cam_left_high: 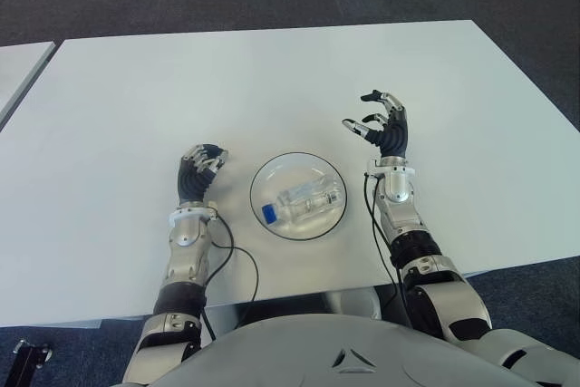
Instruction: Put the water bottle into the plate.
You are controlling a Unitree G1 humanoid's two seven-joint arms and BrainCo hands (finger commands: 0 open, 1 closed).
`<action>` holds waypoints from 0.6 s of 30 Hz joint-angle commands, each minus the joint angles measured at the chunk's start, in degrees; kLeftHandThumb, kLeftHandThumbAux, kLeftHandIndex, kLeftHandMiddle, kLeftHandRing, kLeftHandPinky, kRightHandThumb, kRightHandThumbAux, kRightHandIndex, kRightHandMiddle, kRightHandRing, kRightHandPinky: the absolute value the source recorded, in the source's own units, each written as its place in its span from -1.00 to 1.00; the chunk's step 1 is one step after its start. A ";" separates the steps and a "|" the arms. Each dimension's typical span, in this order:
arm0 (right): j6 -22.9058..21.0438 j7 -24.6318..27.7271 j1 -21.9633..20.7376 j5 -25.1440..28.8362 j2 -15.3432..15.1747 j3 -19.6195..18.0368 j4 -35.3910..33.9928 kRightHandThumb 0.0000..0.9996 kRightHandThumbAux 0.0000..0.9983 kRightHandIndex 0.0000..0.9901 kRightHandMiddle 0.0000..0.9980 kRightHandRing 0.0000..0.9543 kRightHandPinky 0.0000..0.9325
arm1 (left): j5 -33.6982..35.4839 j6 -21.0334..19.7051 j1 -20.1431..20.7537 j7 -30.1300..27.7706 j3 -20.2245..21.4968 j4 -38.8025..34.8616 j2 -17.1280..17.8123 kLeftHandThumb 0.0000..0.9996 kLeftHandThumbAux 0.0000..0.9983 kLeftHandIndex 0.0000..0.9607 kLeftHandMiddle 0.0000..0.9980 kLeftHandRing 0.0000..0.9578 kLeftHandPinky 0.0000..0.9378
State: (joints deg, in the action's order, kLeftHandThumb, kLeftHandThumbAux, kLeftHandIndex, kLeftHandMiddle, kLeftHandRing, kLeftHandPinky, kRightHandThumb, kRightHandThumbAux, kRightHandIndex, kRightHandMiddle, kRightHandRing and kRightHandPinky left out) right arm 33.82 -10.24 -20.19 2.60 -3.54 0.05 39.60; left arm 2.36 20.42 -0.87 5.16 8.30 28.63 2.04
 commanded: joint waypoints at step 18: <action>-13.72 10.78 2.04 5.65 1.94 -6.59 3.77 0.41 0.46 -0.12 0.40 0.42 0.41 | 0.28 -3.39 -2.00 -0.32 0.39 3.26 -0.05 0.42 0.44 -0.11 -0.13 -0.14 -0.14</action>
State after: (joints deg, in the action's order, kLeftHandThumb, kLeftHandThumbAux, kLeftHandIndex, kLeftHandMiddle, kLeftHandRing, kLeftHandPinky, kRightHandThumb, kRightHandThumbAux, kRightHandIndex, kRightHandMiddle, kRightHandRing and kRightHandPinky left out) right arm 20.12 -1.41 -18.67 7.19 -2.26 -5.97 41.31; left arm 2.34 20.88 -0.83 5.16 8.55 29.05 2.32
